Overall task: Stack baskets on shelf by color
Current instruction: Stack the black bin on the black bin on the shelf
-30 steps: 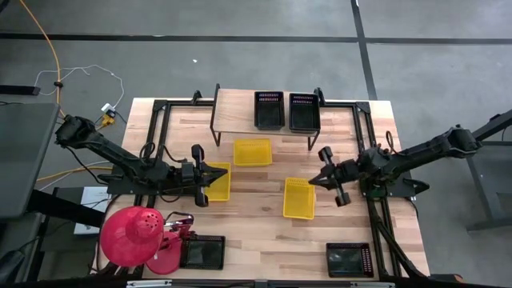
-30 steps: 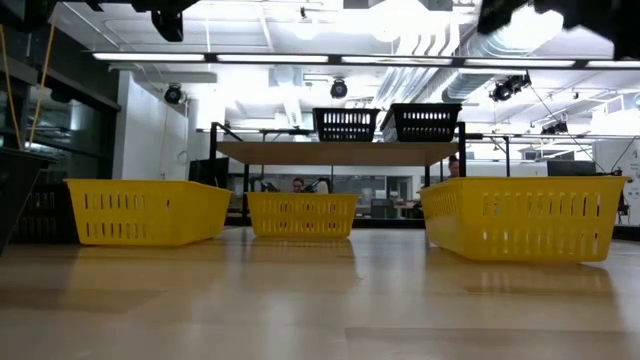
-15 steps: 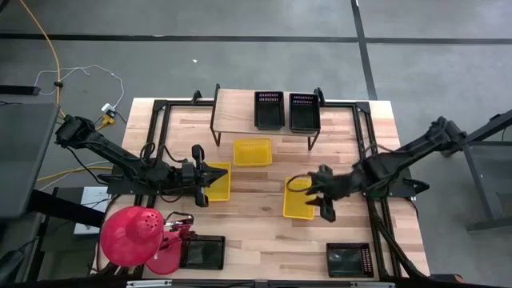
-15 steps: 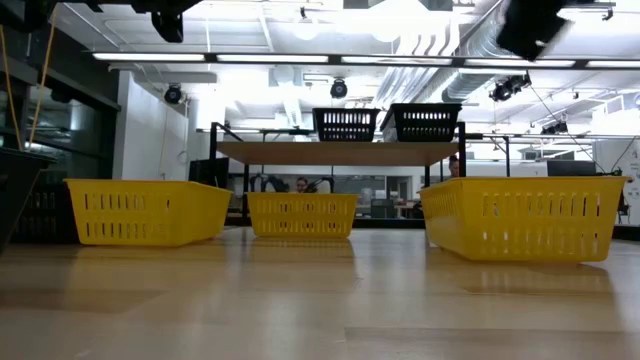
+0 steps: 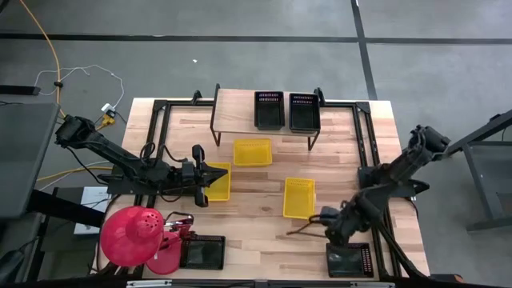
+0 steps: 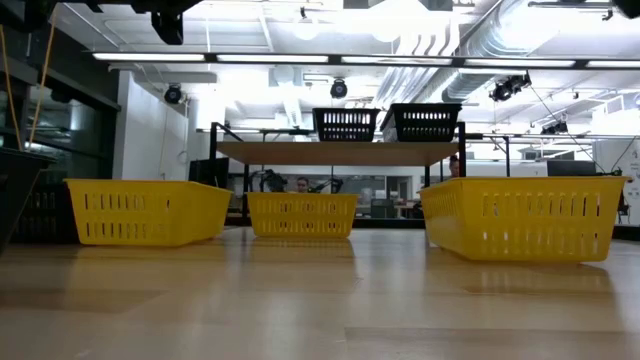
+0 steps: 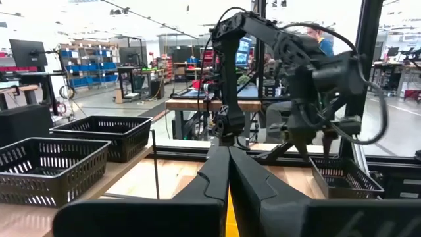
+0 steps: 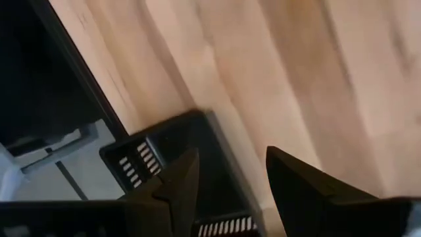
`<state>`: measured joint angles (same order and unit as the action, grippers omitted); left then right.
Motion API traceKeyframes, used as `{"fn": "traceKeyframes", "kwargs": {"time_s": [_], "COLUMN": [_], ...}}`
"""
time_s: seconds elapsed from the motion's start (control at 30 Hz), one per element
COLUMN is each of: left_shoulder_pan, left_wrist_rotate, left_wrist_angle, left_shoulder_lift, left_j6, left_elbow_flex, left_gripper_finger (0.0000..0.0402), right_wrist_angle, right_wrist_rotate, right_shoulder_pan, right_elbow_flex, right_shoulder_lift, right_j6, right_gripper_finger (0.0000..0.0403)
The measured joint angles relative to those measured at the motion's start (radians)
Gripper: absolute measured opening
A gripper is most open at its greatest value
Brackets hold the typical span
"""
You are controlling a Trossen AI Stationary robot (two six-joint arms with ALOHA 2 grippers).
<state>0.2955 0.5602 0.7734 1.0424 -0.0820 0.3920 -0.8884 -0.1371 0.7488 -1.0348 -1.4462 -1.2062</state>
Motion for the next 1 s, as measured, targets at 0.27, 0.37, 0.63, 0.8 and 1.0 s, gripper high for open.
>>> {"fn": "traceKeyframes", "kwargs": {"time_s": [0.27,0.37,0.63,0.8,1.0], "left_shoulder_pan": [0.0,0.0,-0.001,-0.001,-0.002], "left_wrist_rotate": [0.0,0.0,0.0,0.0,0.0], "left_wrist_angle": [0.0,0.0,0.001,0.001,0.002], "left_shoulder_lift": [0.0,0.0,0.0,0.0,0.0], "left_j6": [0.0,-0.011,-0.051,-0.053,-0.053], "left_elbow_flex": [0.0,0.0,0.0,0.0,0.0], "left_gripper_finger": [0.0,0.0,0.0,0.0,0.0], "right_wrist_angle": [0.043,0.049,0.032,0.016,0.003], "right_wrist_rotate": [0.018,0.02,0.021,0.028,0.027], "right_shoulder_pan": [0.119,0.152,0.19,0.189,0.189], "right_elbow_flex": [0.0,0.0,0.0,0.0,0.0], "right_shoulder_lift": [-0.066,-0.094,-0.174,-0.205,-0.205], "right_j6": [-0.122,-0.148,-0.084,-0.069,-0.069], "right_gripper_finger": [0.0165,0.0165,0.0165,0.0165,0.0165]}}
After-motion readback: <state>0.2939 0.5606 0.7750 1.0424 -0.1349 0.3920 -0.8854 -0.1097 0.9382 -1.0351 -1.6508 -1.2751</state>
